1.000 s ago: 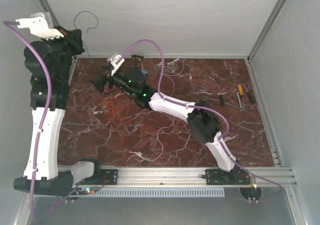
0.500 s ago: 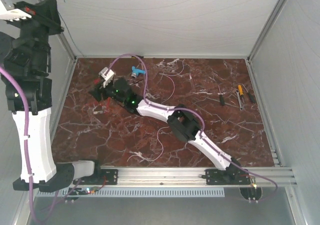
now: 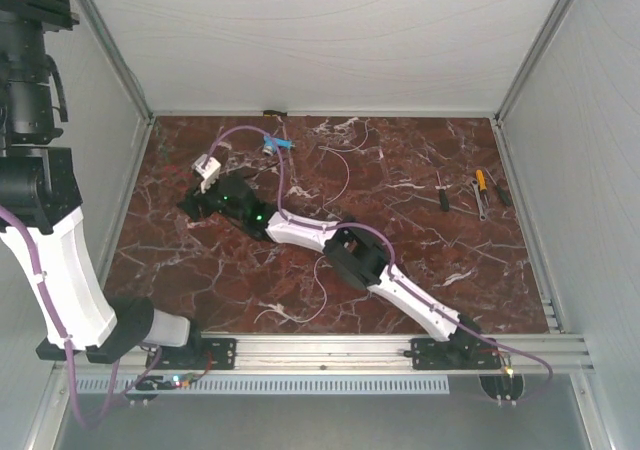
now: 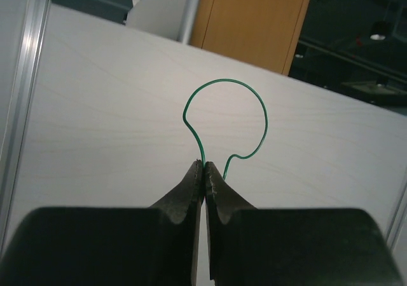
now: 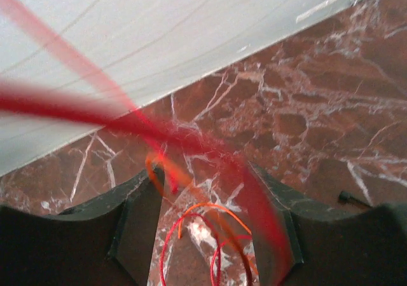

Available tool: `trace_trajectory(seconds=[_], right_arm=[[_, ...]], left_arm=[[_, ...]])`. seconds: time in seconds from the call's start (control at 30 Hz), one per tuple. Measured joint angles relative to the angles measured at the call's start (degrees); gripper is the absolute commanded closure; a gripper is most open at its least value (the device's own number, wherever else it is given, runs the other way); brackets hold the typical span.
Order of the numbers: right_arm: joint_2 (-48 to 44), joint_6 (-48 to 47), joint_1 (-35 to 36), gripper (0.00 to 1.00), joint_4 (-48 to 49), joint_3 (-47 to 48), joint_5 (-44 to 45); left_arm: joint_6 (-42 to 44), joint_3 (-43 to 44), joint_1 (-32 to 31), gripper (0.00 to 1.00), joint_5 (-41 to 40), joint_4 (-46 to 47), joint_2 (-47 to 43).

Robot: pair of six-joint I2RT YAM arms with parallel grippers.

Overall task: Zip-tie the wires
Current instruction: Untie the cable at the center of the board.

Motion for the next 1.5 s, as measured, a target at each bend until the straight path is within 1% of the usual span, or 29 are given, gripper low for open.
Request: trace_trajectory(seconds=[0.07,0.13,0.23,0.27,0.33,0.37,0.4,0.43,0.57,0.8,0.97,1.13,1.2,1.37,1.5], right_arm=[[0.61,0.02,0.31,0.46,-0.72,0.0,0.02],[0.76,0.07,0.5,0.39,-1.9,0.0,0.04],[0.76,0.2,0.61,0.25,-2.58,0.02,0.0],[0.74,0.2,0.63,0.2,-2.84,0.02,-0.04],[0.68,0.15,0.63,0.15,-3.54,0.0,-0.44],[0.52,0.04,0.61,0.11,-4.09,-0.04,-0.76],[0.13,-0.04,0.61,0.05,-4.76,-0.26,-0.98],[-0.68,-0.11,0.61,0.02,-5.6,-1.09,-1.31],[-7.32,-0.61,0.63,0.02,-8.02,-7.91,-2.01],[-24.92,-3.89,0.63,0.02,-9.16,-22.8,-4.7],[-33.73,-8.72,0.35,0.02,-6.84,-33.18,-7.87],[-34.64,-10.99,-1.11,0.03,-5.14,-38.77,-12.33],[-33.94,-11.26,-2.16,0.05,-4.61,-38.84,-14.69],[-31.65,-12.17,-4.28,0.14,-2.62,-37.35,-20.11],[-29.44,-13.11,-4.63,0.13,-0.68,-36.7,-23.61]], left_arm=[[-0.07,2.23,0.0,1.0,0.04,0.13,0.7],[-0.24,4.17,0.0,1.0,0.28,0.22,1.27],[-0.46,5.18,0.0,1.0,0.72,0.35,1.42],[-0.44,5.11,0.0,1.0,0.74,0.44,1.33],[-0.26,4.17,0.0,1.0,0.7,0.7,1.01],[0.02,3.17,0.0,1.0,0.59,0.79,0.7],[0.24,2.01,0.0,1.0,0.42,0.98,0.33],[0.61,0.28,0.0,1.0,-0.04,1.27,-0.13],[2.4,-6.95,0.0,1.0,-2.78,2.12,-1.64],[5.38,-20.57,0.0,1.0,-9.27,3.58,-2.47],[5.97,-25.05,0.0,1.0,-11.08,3.56,-2.43],[5.25,-25.22,0.0,1.0,-10.62,3.63,-3.04],[4.7,-24.98,0.0,1.0,-10.23,3.56,-3.5],[3.39,-22.45,0.0,1.0,-9.03,3.23,-3.76],[2.29,-20.61,0.0,1.0,-7.85,3.06,-3.82]])
